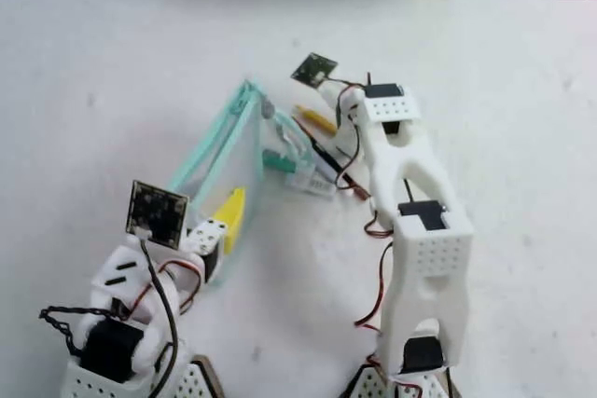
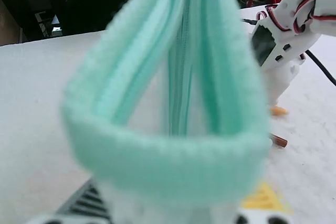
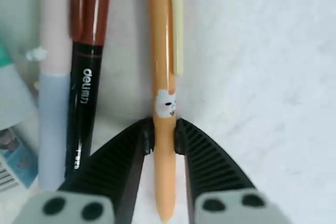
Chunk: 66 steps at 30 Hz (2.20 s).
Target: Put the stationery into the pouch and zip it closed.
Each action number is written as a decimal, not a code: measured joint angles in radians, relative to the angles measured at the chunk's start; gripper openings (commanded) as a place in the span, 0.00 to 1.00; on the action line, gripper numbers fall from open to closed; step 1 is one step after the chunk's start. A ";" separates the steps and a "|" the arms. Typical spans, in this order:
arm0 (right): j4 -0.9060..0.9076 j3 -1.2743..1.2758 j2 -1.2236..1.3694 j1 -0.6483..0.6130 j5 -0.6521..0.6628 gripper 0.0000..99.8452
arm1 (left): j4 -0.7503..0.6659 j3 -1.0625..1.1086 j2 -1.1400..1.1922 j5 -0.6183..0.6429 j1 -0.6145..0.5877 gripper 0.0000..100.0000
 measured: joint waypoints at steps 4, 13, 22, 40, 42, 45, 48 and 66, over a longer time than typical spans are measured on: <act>-0.002 0.000 0.000 0.000 0.000 0.02 | 0.000 0.000 0.000 0.000 0.000 0.23; -0.002 -0.002 0.000 0.000 -0.006 0.02 | 0.000 0.002 0.000 0.000 0.000 0.23; -0.002 -0.002 0.000 0.003 -0.051 0.02 | 0.000 0.002 0.000 0.000 0.000 0.23; 0.009 -0.005 -0.012 0.011 -0.054 0.02 | 0.002 0.002 0.000 0.000 0.000 0.23; 0.014 -0.002 -0.035 0.011 -0.083 0.02 | 0.002 0.002 0.000 0.000 0.000 0.23; 0.025 0.002 -0.091 0.011 -0.123 0.02 | 0.002 0.002 0.000 0.000 0.000 0.23; 0.060 0.002 -0.218 0.011 -0.130 0.02 | 0.002 0.003 0.000 0.000 0.000 0.23; 0.328 0.002 -0.744 0.008 -0.284 0.02 | 0.002 0.005 0.000 0.000 0.000 0.23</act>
